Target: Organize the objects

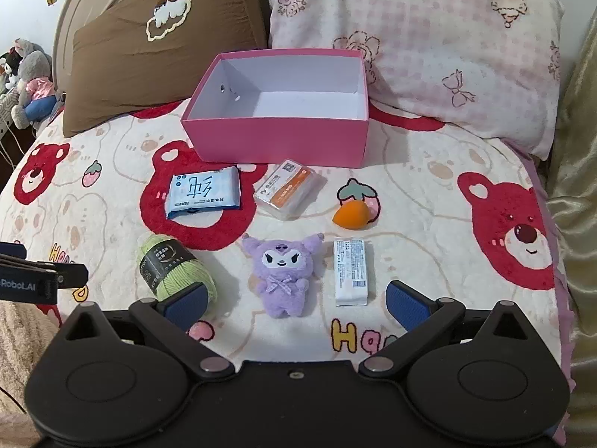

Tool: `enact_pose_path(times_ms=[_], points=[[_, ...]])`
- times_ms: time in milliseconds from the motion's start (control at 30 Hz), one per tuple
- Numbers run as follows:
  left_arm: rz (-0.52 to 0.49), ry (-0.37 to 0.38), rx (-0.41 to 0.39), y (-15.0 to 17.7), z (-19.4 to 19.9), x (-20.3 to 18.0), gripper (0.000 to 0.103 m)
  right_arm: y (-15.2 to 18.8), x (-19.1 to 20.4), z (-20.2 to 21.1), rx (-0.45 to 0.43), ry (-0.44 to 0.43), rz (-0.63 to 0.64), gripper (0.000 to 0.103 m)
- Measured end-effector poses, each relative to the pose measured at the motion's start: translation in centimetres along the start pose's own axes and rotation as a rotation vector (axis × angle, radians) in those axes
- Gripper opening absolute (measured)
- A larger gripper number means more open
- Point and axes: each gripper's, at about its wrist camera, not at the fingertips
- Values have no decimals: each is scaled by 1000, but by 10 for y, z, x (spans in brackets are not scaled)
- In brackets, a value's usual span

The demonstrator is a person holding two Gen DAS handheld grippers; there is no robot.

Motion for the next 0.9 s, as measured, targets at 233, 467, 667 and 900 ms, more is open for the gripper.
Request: enact_pose_path(times_ms=[233, 467, 667, 900], points=[[-1, 22, -3, 2, -2, 2, 103, 1, 2, 4, 8, 1, 0, 103], [-6, 18, 4, 1, -9, 2, 103, 3, 4, 6, 10, -10, -5, 103], [-6, 52, -14, 2, -7, 2, 103, 1, 6, 8, -7, -20, 2, 103], [-14, 55, -21, 2, -5, 1, 103, 3, 8, 8, -10, -23, 3, 103]])
Point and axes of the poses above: each gripper's, at about its wrist camera, not at the fingertips, and z roughly against the way its jaws point, x to its left, y to its underside, and after that the axes turned 8 degrees about -z, right-handed
